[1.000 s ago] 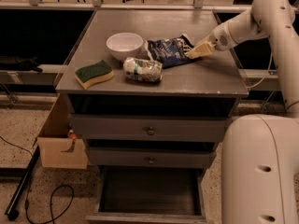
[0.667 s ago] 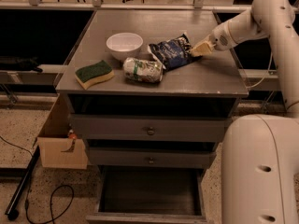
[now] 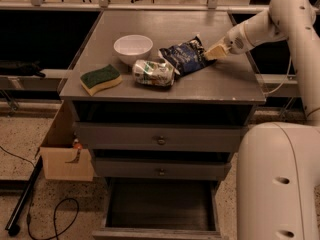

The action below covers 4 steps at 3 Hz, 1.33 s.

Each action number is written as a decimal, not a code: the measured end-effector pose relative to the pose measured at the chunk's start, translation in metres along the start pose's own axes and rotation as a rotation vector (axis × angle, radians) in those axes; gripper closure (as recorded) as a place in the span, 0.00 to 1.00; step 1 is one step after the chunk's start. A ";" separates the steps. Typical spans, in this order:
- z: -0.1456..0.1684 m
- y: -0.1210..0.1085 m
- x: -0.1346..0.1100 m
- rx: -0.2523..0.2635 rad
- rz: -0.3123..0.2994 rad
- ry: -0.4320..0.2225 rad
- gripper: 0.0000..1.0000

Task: Place blue chip bag into bottom drawer

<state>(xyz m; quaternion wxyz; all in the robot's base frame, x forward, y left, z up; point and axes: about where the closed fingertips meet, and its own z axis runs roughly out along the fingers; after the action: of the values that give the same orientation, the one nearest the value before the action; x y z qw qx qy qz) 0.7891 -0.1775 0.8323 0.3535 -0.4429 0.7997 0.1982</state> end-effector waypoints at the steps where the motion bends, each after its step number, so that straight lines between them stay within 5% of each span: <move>1: -0.013 0.003 -0.008 0.012 -0.028 0.014 1.00; 3: -0.103 0.019 -0.046 0.098 -0.134 -0.040 1.00; 4: -0.145 0.029 -0.045 0.128 -0.151 -0.089 1.00</move>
Offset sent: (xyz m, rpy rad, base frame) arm -0.0407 -0.0244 0.1118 -0.0871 -0.1553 0.0132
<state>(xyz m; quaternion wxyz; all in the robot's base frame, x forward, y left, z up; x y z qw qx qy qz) 0.7240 -0.2284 0.9630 0.4300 -0.4692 0.7587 0.1391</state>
